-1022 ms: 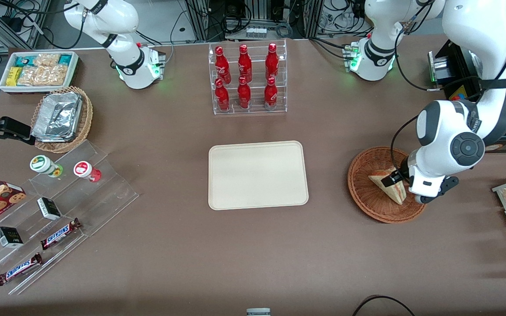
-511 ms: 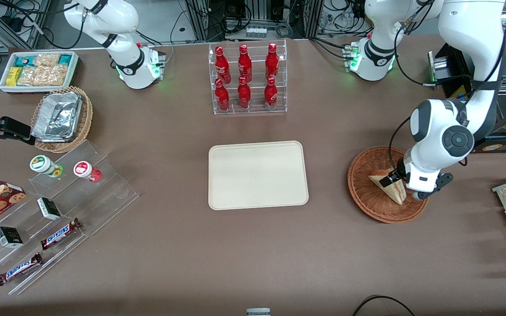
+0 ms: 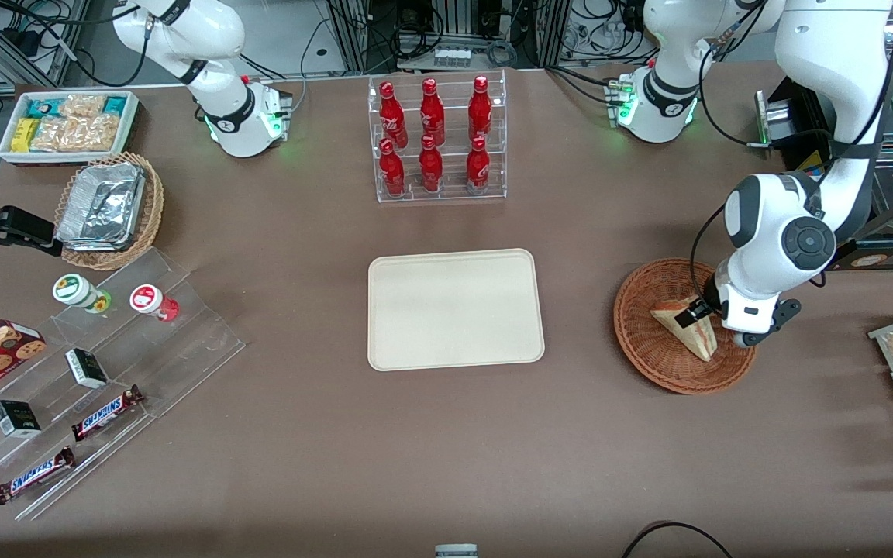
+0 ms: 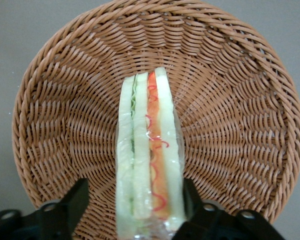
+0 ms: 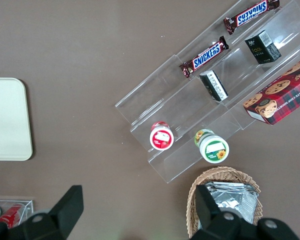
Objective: Place sandwich from basket to tray
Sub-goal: 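Lower the open left gripper around the wrapped sandwich, then close the left gripper on the sandwich and lift it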
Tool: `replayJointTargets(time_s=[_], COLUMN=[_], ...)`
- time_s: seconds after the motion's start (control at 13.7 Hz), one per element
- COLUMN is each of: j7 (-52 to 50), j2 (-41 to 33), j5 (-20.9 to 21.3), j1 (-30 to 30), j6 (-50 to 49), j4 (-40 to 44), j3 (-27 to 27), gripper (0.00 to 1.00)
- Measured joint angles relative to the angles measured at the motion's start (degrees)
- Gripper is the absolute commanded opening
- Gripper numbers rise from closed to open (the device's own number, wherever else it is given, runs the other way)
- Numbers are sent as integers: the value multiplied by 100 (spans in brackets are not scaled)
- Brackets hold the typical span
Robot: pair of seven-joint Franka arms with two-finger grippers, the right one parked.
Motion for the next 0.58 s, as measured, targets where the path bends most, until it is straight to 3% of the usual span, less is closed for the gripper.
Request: replayJointTargets(time_s=[0.07, 0.15, 0.58], j7=[-122, -268, -472], j2=[0, 1, -4], j5=[-2, -2, -2], j1=[0, -2, -8], j6=[4, 8, 3], j4=[-10, -22, -21], j3=[0, 0, -7], gripper=[14, 0, 0])
